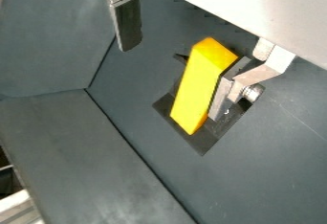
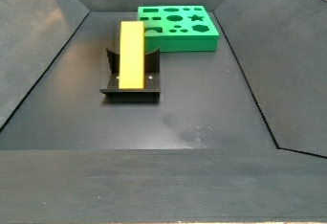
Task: Pick up the rectangle object. Move up. Place the rectangle object on the fixture. Regrasp the rectangle object. Move to above the board. Insert the rectangle object.
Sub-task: Regrasp the rectangle object.
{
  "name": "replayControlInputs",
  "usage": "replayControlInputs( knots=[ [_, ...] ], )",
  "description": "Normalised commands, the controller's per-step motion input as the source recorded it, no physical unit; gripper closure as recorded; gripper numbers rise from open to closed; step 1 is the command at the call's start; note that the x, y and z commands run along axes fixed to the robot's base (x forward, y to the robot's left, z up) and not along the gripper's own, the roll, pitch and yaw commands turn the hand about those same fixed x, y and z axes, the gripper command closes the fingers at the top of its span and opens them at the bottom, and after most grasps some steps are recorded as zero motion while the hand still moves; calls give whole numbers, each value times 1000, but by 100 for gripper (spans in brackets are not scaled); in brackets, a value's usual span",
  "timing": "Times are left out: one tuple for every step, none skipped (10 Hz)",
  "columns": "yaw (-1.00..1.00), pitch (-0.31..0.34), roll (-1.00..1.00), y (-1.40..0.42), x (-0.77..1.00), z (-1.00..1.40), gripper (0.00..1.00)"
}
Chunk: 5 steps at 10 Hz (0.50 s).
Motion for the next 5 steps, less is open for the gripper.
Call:
replayControlInputs(
  knots=[
    [48, -119, 83, 30, 73, -1000, 0],
    [20, -119, 74, 27, 79, -1000, 0],
    [-3, -111, 73, 26, 83, -1000, 0],
    [-26, -98, 69, 21, 92, -1000, 0],
    [-36, -81, 67, 16, 93, -947, 0]
  ],
)
